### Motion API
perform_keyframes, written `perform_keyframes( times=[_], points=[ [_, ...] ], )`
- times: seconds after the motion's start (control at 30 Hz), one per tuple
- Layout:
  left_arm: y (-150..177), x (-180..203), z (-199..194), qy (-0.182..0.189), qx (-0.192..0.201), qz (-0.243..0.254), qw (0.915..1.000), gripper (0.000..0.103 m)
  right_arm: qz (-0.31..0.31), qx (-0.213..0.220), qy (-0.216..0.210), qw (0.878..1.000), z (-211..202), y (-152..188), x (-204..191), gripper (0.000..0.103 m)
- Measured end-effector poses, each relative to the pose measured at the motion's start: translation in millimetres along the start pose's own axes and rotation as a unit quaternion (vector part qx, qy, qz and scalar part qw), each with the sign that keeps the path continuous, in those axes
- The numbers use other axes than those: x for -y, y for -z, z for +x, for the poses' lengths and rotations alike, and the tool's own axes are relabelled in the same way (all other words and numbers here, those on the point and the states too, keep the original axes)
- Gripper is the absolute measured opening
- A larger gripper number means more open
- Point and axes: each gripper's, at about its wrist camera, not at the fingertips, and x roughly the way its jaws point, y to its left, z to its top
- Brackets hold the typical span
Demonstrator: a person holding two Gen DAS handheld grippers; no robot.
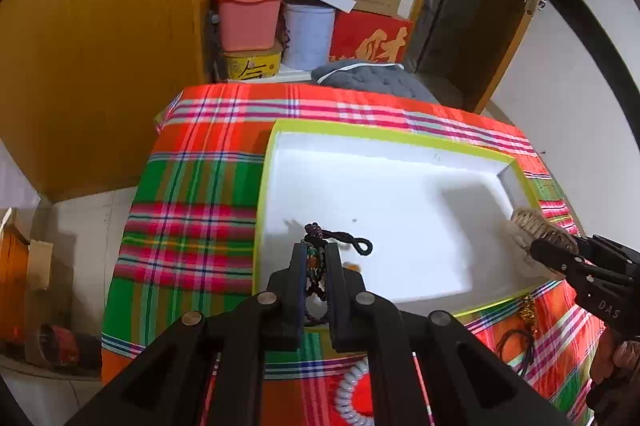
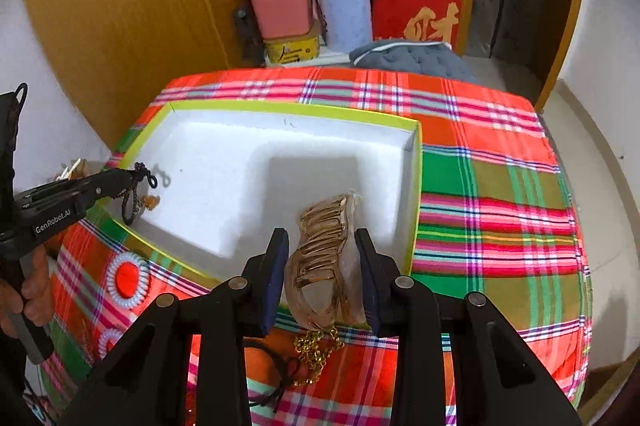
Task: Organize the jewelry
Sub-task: 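Carry the claw clip and necklace into the white tray with both tools, then open both tools to release the items in the tray and withdraw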
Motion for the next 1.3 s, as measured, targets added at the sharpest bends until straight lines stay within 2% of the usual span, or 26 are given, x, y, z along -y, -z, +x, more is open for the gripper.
perform_keyframes(
  times=[0.3,0.4,0.47,0.63,0.73,1.0,1.3],
  points=[
    [3,0,11,-0.010,-0.012,0.007,0.9998,0.009,0.002,-0.005,0.003,1.000,4,0,2,0.035],
    [3,3,9,-0.008,-0.015,0.009,0.9998,0.009,0.000,0.004,0.005,1.000,-2,1,0,0.049],
    [3,4,5,-0.007,-0.011,0.011,0.9998,0.009,-0.004,0.012,0.005,1.000,-8,0,-1,0.052],
    [4,5,-12,-0.003,0.002,0.011,0.9999,0.031,-0.012,0.024,0.006,1.000,-21,0,-8,0.052],
    [5,4,-25,-0.001,0.011,0.010,0.9999,0.040,-0.017,0.029,0.004,0.999,-30,3,-12,0.052],
    [26,5,-69,-0.004,0.036,0.005,0.9993,0.040,-0.006,0.050,-0.007,0.999,-70,25,-16,0.052],
    [80,13,-123,-0.014,0.050,0.002,0.9986,0.040,-0.002,0.054,-0.018,0.998,-114,77,-29,0.052]
  ],
)
